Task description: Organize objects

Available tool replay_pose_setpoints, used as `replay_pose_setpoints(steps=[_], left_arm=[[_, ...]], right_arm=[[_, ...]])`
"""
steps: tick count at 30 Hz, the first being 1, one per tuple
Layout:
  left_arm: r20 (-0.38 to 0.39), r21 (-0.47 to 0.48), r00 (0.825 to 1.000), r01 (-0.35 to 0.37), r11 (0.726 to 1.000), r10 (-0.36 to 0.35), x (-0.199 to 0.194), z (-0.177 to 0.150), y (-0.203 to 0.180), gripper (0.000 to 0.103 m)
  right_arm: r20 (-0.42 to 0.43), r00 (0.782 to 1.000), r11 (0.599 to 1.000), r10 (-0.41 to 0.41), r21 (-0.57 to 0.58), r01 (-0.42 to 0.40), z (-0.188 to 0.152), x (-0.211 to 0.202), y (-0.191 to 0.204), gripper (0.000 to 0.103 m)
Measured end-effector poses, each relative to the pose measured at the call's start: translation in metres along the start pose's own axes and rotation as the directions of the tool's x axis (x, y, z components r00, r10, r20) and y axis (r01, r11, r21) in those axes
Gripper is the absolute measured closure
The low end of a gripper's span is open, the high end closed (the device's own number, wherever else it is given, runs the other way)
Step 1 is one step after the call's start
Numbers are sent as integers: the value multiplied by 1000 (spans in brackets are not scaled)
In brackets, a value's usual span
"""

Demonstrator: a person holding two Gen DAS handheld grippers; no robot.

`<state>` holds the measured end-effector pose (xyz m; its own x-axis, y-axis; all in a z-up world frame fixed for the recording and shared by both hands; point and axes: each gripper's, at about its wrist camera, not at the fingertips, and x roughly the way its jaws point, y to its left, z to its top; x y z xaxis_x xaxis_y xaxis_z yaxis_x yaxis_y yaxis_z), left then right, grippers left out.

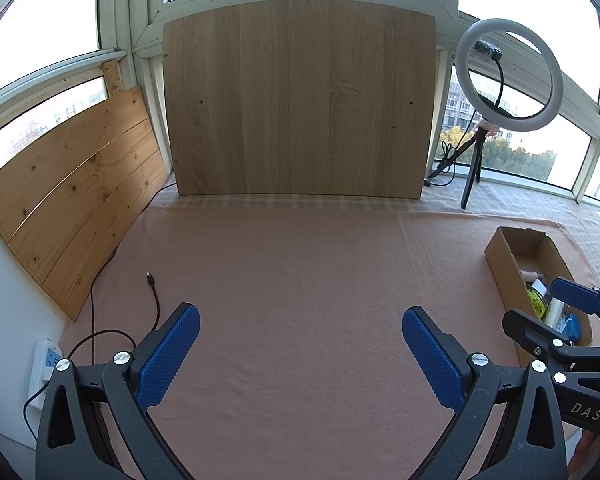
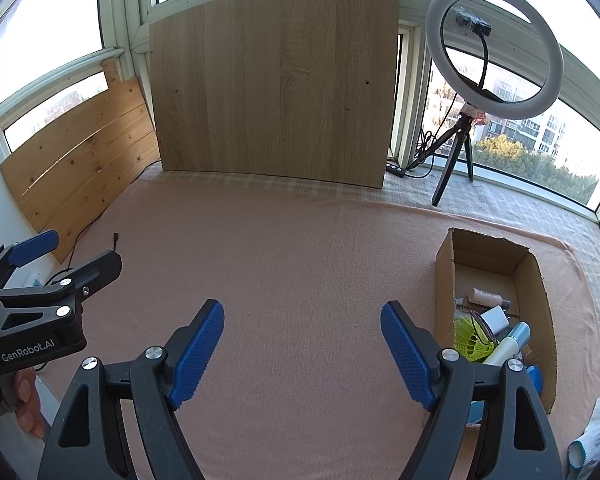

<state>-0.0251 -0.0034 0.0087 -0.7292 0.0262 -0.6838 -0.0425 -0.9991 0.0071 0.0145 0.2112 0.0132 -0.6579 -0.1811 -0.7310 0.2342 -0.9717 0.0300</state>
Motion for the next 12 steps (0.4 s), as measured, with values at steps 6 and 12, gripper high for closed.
replay_pose_setpoints(steps=[6,12], left_arm=[[12,0,999,33,999,-33,0,-3,0,0],[23,11,999,31,999,-31,-1,-4,-3,0]], right_arm=[[-2,1000,1000,1,0,-1,0,1,-1,26],[-4,1000,1000,0,5,0,-4,2,-3,26]])
